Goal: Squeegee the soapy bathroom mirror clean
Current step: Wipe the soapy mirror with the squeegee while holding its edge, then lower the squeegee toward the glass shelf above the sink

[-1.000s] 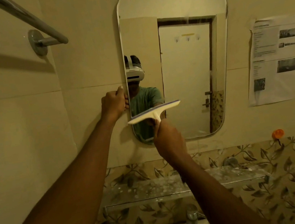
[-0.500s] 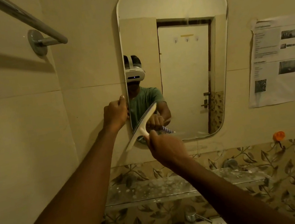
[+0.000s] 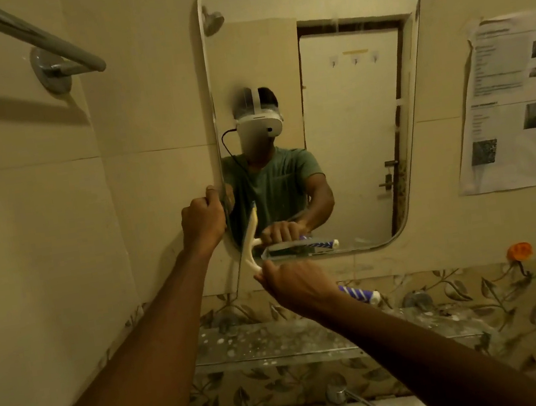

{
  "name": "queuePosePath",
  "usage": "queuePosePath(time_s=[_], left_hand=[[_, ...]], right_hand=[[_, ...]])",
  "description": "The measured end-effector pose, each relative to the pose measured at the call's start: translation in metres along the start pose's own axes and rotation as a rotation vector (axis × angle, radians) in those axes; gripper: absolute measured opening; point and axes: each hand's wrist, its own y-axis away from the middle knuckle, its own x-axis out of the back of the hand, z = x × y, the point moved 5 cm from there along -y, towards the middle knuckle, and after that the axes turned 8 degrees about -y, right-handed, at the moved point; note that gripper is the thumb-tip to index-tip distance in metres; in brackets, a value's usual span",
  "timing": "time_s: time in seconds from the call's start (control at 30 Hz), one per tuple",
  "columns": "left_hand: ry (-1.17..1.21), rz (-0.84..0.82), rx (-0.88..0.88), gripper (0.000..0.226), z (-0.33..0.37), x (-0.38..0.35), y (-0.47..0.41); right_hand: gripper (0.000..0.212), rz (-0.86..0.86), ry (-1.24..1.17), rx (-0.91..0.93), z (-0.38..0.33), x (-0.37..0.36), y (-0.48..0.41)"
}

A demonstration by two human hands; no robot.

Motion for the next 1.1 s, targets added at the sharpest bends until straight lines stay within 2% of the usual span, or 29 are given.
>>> queuePosePath(time_s=[0.23, 0.53, 0.67, 0.87, 1.0, 1.1], left_hand=[[0.016, 0.091, 0.085, 0.059, -0.010, -0.009, 0.001], [-0.063, 0.188, 0.041, 0.051, 0.003, -0.013, 0.025], [-0.070, 0.204, 0.031, 0.047, 0.004, -0.017, 0.031], [-0.081, 0.189, 0.041, 0.039, 0.006, -0.026, 0.042], [-0.027, 0.184, 0.121, 0.038, 0.007, -0.026, 0.047], [0.068, 0.195, 0.188, 0.042, 0.006, -0.026, 0.055]], right_hand=[[0.038, 0.008, 0.119, 0.026, 0.034, 0.003, 0.013], [0.038, -0.042, 0.030, -0.146, 0.108, 0.002, 0.058], [0.038, -0.015, 0.088, -0.177, 0.133, 0.003, 0.081], [0.038, -0.035, 0.029, -0.297, 0.164, 0.005, 0.114], [0.036, -0.049, 0.029, -0.337, 0.173, 0.008, 0.131], [0.036, 0.006, 0.048, -0.372, 0.180, 0.015, 0.147]])
